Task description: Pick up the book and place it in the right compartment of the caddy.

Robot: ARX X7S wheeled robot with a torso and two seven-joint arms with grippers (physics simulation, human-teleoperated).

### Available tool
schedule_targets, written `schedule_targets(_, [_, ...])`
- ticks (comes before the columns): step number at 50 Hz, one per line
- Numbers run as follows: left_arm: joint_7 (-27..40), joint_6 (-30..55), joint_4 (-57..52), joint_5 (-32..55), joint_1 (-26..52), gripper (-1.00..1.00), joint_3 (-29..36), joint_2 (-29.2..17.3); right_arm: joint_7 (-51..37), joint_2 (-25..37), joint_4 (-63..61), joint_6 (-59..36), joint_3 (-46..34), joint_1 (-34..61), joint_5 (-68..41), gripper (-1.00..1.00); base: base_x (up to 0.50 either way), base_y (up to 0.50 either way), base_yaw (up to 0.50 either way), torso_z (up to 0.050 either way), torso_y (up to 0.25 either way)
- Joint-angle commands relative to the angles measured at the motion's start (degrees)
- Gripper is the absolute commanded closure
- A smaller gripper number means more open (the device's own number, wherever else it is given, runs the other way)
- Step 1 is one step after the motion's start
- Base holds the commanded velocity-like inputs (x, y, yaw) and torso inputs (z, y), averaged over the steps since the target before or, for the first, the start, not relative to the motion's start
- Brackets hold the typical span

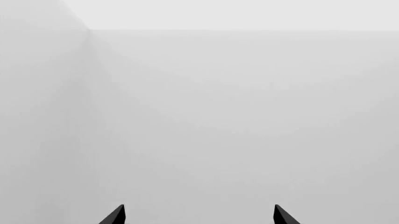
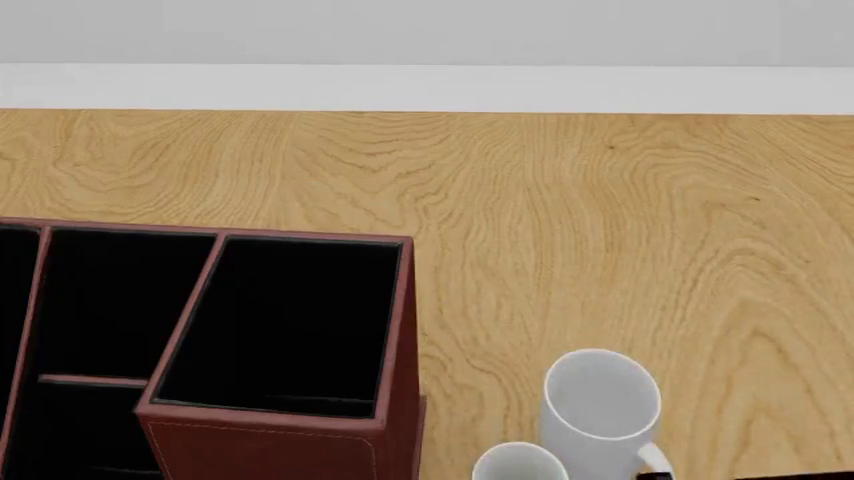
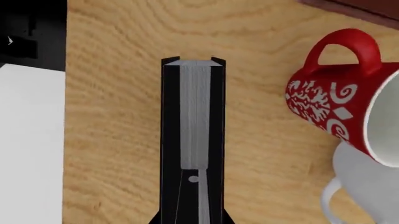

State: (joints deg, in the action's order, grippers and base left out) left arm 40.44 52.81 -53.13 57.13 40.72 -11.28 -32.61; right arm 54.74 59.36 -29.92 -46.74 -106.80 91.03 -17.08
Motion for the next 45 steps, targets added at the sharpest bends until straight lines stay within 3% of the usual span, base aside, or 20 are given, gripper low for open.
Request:
schedule_targets(1, [0.52, -0.51, -0.43, 0.90, -0.39, -1.00, -0.71, -0.31, 2.10, 2.91, -6.48, -1.29, 2.19, 5.21, 0.16, 1.00, 0.00, 0.00, 0.00, 0.000, 0.000])
schedule_targets(10, [1.81, 0.00, -1.03, 2.72, 0.04, -1.00, -1.41, -1.04, 3.18, 4.99, -11.63, -2.03, 6.26, 8.81, -3.48, 1.00, 0.00, 0.00, 0.00, 0.000, 0.000])
schedule_targets(23, [3.65, 0.77, -1.59, 4.92, 1.33, -1.00, -2.09, -2.52, 1.46, 7.24, -15.41, -0.90, 17.02, 13.18, -16.90, 1.00, 0.00, 0.00, 0.00, 0.000, 0.001])
schedule_targets(45, [4.34, 0.05, -1.78, 5.16, 0.85, -1.00, -2.20, -3.43, -11.38, 6.82, -11.16, -3.89, 33.83, 20.21, -41.38, 1.00, 0.00, 0.00, 0.00, 0.000, 0.001])
